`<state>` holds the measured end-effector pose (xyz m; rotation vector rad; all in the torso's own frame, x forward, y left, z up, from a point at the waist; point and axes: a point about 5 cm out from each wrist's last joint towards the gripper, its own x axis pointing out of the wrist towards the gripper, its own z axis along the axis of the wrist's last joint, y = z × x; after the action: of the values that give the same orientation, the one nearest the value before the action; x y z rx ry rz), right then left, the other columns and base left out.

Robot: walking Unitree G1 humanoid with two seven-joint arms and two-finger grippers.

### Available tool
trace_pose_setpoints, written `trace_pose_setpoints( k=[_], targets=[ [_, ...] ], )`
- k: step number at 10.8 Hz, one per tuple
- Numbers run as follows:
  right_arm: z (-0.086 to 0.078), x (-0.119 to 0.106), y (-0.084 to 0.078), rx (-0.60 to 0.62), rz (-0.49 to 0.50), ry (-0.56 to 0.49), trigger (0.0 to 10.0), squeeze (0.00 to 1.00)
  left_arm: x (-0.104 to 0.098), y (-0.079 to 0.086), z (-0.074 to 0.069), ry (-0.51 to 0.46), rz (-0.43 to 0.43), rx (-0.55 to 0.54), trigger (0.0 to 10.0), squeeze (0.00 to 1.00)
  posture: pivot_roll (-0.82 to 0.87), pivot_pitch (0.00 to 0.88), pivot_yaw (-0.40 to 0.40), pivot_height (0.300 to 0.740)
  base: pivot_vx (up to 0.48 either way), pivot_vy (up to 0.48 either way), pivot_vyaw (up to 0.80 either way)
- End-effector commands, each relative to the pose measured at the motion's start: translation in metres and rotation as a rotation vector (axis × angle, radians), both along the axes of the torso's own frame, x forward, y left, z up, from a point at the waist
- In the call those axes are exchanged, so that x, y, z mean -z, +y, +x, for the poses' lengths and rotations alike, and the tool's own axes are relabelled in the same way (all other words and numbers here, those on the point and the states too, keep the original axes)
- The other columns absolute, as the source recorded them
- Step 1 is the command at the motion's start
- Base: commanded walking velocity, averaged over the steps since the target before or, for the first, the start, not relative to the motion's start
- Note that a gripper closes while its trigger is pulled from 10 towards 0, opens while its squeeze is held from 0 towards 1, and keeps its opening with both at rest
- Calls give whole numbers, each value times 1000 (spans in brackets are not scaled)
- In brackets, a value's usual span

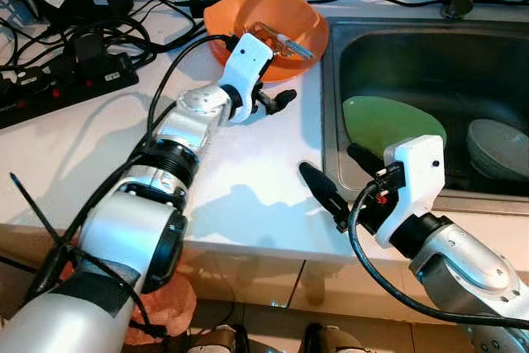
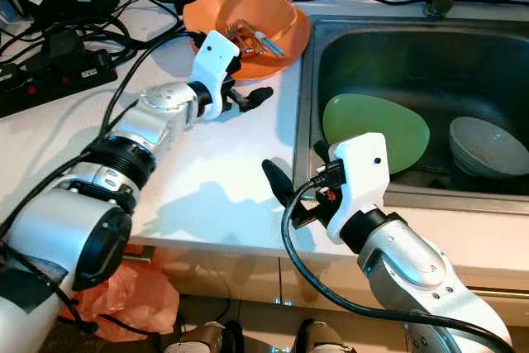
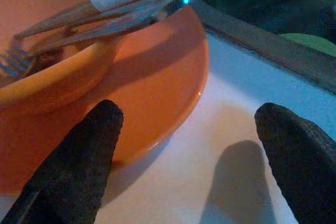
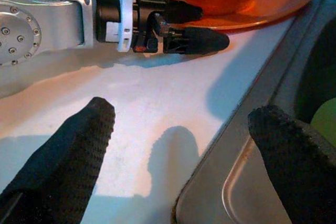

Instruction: Kitchen organization

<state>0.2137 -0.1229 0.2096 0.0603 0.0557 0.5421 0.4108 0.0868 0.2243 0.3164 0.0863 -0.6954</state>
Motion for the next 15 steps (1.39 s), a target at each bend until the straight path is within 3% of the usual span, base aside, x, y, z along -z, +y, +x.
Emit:
trace_pose_setpoints(
  k=[1, 3, 8, 11, 15],
  targets=[
    [-1, -1, 4, -25, 5, 4, 10000, 0, 31, 6, -6, 131, 66, 11, 10000, 0, -130, 183, 81, 740, 0, 0, 0],
    [1, 0, 4, -27, 11, 5, 10000, 0, 38, 16, -13, 185, 72, 98, 10000, 0, -116, 178, 80, 740, 0, 0, 0],
    [9, 2, 7, -37, 23, 1, 10000, 0, 35, 48, -23, 207, 79, 86, 10000, 0, -79, 161, 75, 740, 0, 0, 0],
    [12, 2, 8, -35, 28, -4, 10000, 0, 25, 52, -29, 194, 81, 94, 10000, 0, -69, 149, 77, 740, 0, 0, 0],
    [18, 2, 8, -37, 33, -17, 10000, 0, 6, 62, -48, 175, 88, 136, 10000, 0, -39, 140, 69, 740, 0, 0, 0]
  ],
)
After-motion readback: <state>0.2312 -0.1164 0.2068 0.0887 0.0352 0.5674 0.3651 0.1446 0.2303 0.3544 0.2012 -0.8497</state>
